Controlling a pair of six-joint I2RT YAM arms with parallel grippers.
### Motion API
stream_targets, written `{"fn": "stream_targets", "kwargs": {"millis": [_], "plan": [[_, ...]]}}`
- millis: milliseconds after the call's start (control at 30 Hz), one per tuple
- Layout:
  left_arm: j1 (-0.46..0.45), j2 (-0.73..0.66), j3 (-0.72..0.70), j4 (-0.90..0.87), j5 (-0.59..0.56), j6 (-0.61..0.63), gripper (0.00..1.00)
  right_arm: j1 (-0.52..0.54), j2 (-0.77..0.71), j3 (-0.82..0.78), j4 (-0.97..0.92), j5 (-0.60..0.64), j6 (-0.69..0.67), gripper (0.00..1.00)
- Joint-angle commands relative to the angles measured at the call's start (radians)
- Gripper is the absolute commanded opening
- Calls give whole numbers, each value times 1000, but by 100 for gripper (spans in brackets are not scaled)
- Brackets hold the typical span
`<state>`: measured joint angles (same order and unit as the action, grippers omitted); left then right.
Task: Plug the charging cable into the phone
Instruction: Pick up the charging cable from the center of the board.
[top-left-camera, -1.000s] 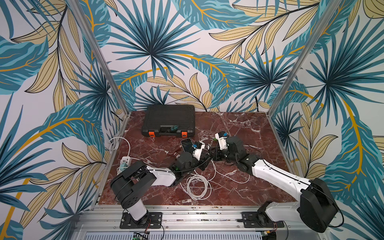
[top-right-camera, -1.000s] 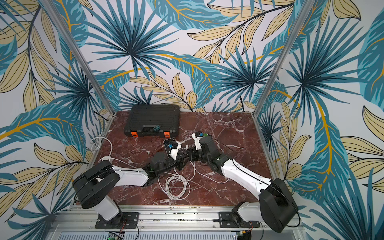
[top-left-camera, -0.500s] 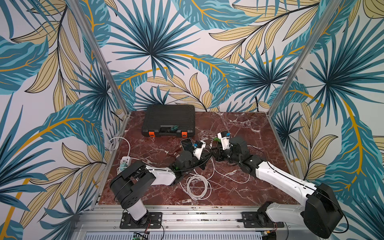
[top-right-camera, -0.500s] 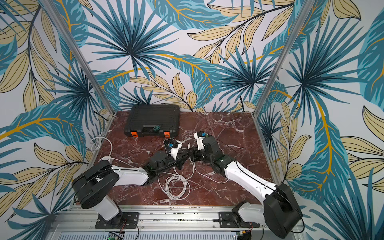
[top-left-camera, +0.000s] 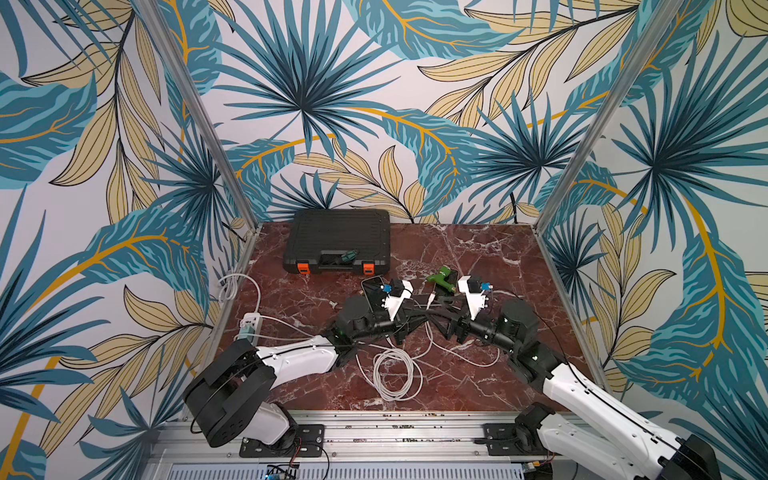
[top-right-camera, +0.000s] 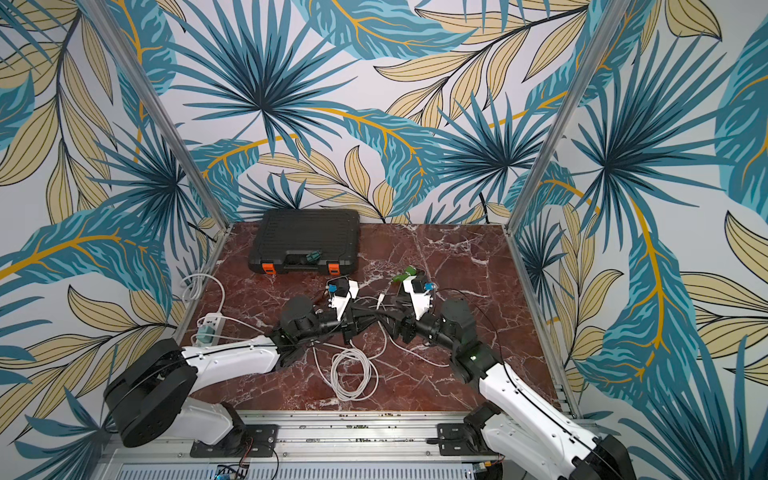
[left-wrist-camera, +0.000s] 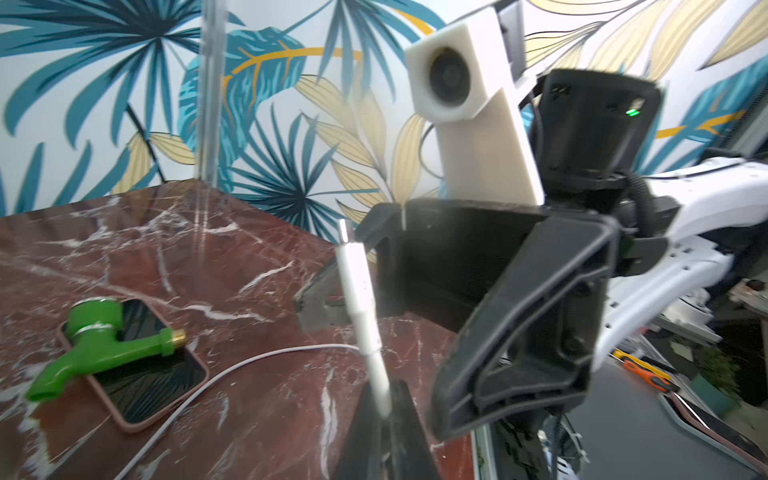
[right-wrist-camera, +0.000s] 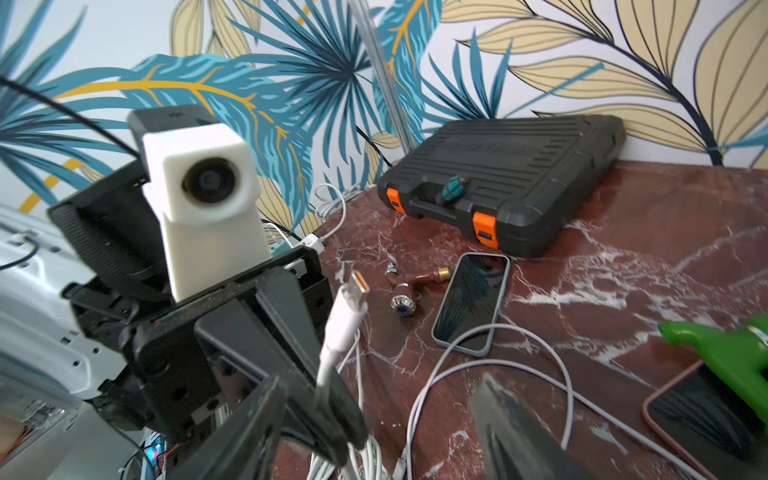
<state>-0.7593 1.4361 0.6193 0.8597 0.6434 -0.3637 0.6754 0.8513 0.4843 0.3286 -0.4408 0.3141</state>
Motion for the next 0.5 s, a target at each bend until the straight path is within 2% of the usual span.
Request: {"fn": "stream_targets", "kwargs": {"millis": [0, 133, 467], "plan": [[3, -28, 4, 24, 107, -8, 0, -3, -65, -84, 239, -105, -32, 74], [2, -17, 2, 51, 125, -14, 0, -3, -102, -153, 395, -138, -37, 68], [3, 14, -4, 121, 113, -37, 0, -3, -25, -150, 504, -191, 17, 48]]}}
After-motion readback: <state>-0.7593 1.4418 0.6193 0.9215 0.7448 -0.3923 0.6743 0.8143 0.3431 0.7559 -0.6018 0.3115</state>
